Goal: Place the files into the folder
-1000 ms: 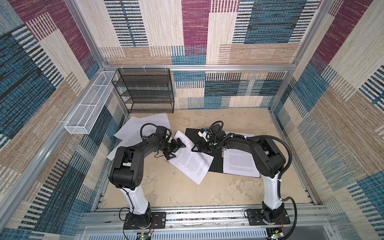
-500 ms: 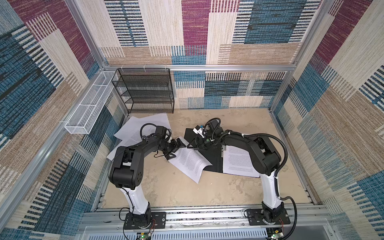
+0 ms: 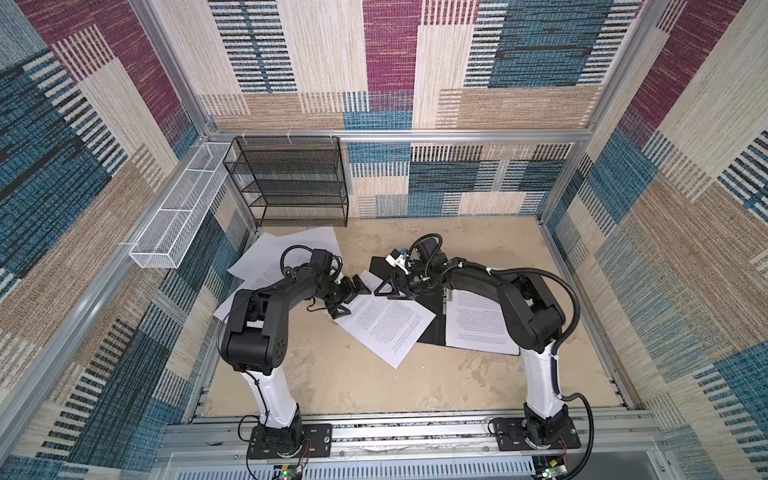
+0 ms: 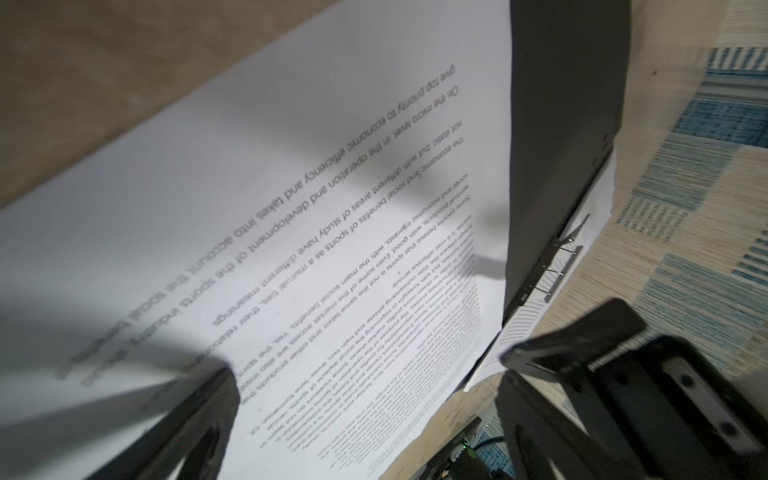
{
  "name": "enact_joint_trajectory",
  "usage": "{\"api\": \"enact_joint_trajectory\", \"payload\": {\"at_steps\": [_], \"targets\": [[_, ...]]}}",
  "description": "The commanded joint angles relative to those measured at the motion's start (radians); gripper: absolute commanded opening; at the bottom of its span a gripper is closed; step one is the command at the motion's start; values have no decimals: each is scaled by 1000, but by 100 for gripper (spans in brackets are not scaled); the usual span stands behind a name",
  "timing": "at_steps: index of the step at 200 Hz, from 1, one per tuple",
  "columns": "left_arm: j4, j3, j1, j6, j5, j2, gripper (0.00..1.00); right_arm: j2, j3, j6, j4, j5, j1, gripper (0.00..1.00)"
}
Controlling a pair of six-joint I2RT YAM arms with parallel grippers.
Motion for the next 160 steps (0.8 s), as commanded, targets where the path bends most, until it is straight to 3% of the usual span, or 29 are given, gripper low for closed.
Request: {"api": "enact_joint_trajectory", "payload": {"at_steps": [1,32,74,160], "targets": [[-198,61,3,101,-209,40,99,-52,6,-47,-115,276,-2,100],[-256,155,-3,149,-237,80,99,-112,-64,-55,-140,362,-2,100],[-404,335,-35,273,-378,164,99,-125,-124,-50,-140,395,-1,100],[-416,359,-35,293,-386,223,99,-161,-234,17,-129,481,32,100]]}}
